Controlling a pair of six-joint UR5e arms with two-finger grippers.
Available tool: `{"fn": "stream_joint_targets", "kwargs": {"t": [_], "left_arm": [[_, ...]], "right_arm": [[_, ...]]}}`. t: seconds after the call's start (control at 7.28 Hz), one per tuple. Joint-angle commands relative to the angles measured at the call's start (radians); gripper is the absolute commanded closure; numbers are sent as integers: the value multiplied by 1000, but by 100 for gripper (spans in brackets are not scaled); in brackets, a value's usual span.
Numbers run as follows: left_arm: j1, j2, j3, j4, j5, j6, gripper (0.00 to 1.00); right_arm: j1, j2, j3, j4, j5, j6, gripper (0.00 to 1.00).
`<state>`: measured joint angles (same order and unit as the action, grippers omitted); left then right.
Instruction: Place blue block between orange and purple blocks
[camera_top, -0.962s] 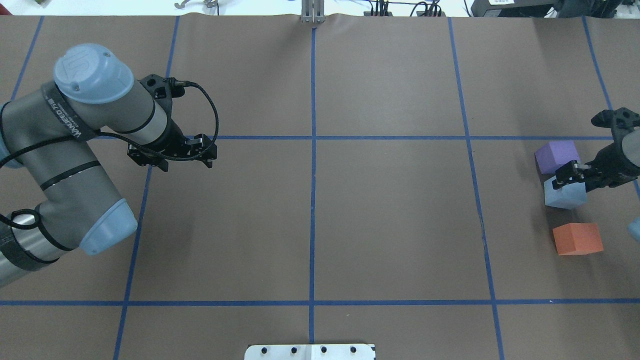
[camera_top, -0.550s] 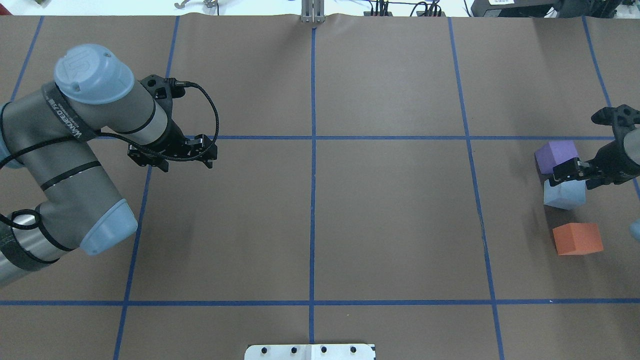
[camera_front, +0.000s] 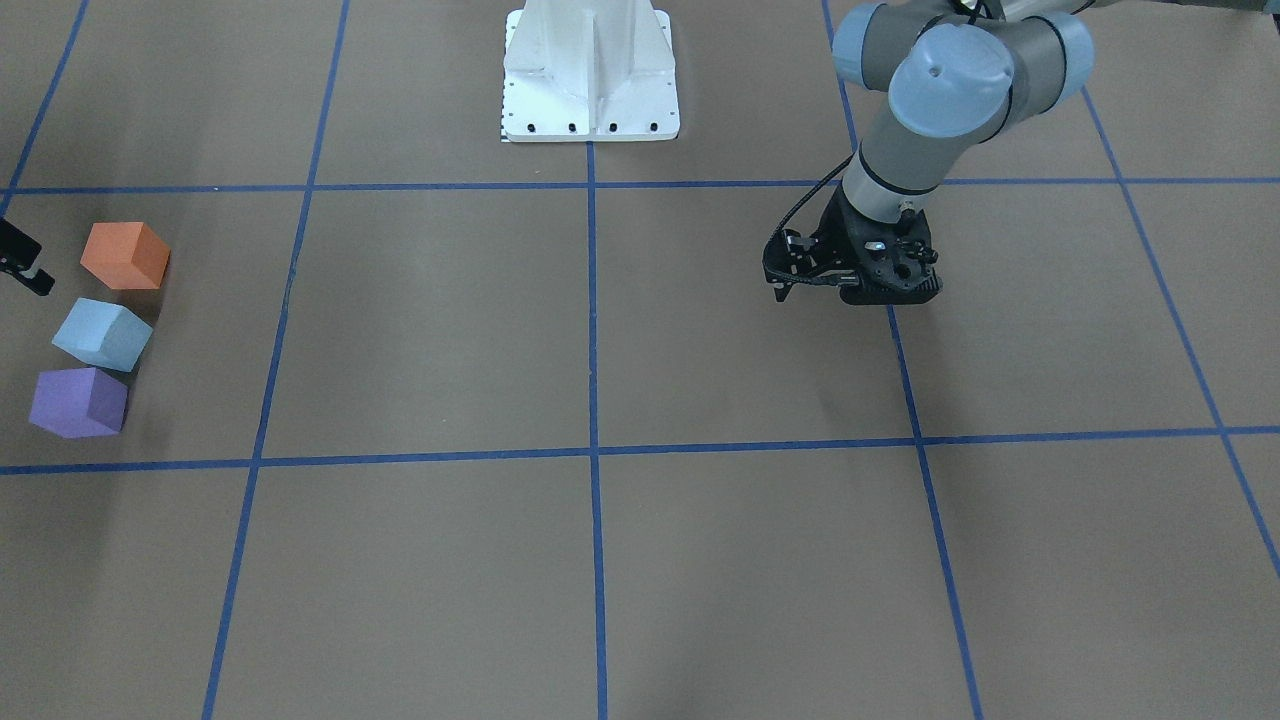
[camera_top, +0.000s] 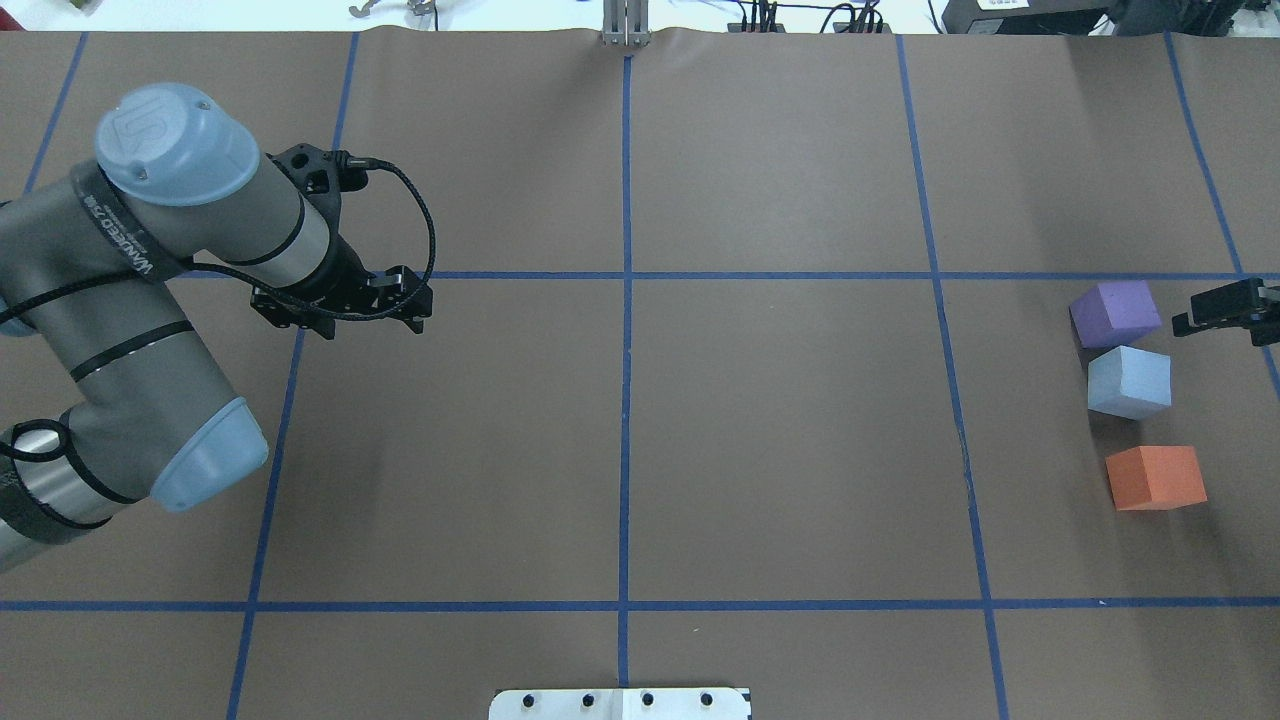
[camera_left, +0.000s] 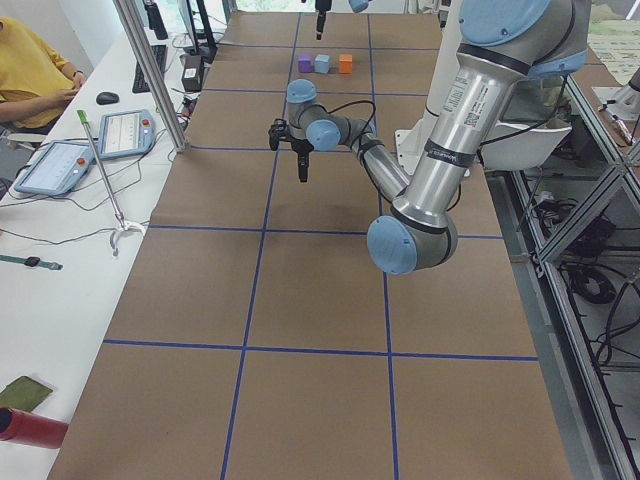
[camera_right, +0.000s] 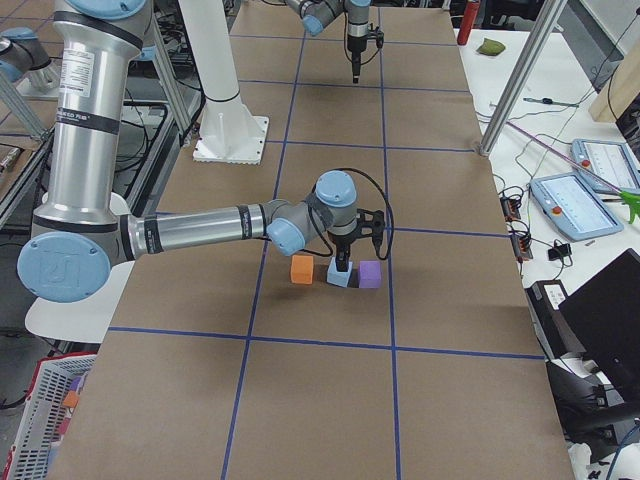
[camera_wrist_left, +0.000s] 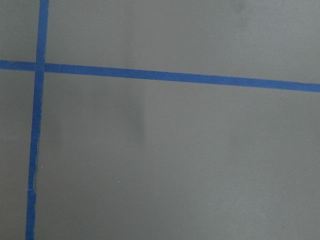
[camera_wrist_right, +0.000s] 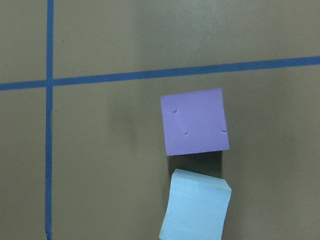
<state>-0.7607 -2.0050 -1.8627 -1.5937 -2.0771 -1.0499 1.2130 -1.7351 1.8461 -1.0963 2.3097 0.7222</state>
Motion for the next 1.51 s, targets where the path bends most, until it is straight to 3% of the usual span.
{"fn": "stream_joint_targets", "kwargs": {"t": [0.0, 0.14, 0.41, 0.55, 0.82, 0.96, 1.37], "left_arm": [[-79, 91, -68, 3, -6, 149, 0], [-151, 182, -122, 1, -14, 277, 0], [-355, 323, -122, 1, -179, 565, 0], [-464, 397, -110, 3, -214, 746, 0], [-697, 442, 61, 0, -334, 1123, 0], [-756, 440, 123, -2, -343, 1225, 0], [-756, 442, 111, 3, -337, 1150, 0]], "right_arm": [[118, 69, -22, -188, 5, -231, 0], [161, 113, -21, -324, 5, -353, 0], [187, 109, -22, -375, 7, -429, 0], [191, 108, -22, -375, 23, -429, 0], [192, 101, -22, -373, 25, -429, 0], [198, 97, -22, -373, 25, -429, 0], [215, 71, -13, -367, 25, -429, 0]]}}
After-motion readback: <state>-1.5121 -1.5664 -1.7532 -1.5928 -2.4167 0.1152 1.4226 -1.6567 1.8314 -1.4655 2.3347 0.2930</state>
